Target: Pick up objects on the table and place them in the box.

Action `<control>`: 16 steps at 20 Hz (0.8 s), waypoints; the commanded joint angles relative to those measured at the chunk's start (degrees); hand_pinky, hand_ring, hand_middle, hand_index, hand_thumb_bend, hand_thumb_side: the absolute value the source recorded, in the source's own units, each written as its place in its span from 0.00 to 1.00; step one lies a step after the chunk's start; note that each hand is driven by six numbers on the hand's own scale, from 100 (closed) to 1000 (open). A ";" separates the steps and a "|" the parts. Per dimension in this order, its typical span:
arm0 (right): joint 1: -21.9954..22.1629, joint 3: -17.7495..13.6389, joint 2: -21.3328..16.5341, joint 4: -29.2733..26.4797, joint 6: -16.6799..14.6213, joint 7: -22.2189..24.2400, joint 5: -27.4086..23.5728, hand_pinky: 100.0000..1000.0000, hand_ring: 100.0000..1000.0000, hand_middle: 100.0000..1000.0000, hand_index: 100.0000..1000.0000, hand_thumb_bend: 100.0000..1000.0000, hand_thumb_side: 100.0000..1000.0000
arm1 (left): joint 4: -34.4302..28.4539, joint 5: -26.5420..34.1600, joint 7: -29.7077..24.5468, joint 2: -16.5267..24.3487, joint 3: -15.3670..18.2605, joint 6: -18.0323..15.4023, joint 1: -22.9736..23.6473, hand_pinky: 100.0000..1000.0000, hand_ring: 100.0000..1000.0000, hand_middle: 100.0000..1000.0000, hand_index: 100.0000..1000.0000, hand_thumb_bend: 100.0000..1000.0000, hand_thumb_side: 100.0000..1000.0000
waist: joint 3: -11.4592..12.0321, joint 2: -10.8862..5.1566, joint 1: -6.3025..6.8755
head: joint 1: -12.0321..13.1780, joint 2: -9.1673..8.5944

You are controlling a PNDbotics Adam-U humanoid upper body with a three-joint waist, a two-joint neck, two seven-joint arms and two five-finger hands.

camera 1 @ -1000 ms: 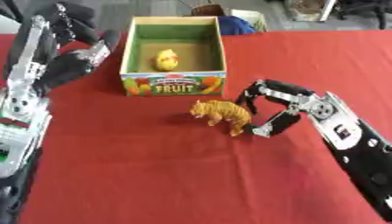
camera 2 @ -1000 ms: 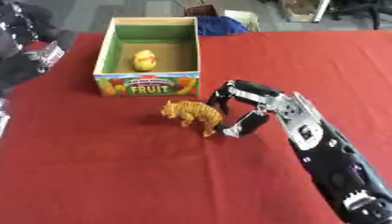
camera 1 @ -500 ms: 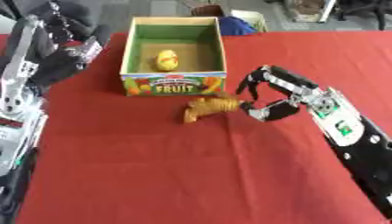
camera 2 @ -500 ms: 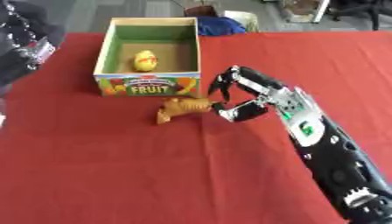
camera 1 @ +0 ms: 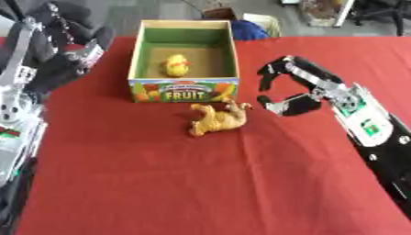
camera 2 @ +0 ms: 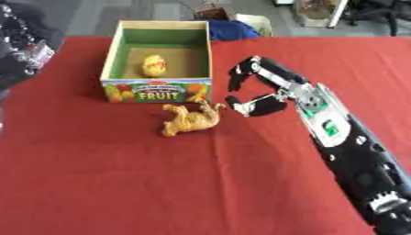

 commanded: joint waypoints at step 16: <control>-3.27 0.36 4.67 0.94 -5.01 0.50 13.66 0.74 0.93 0.66 0.77 0.36 0.24 | -1.69 -0.05 -0.41 0.75 0.42 -0.17 -1.17 0.53 0.47 0.47 0.62 0.48 0.22 | 1.63 -0.38 0.58 | -1.59 -0.98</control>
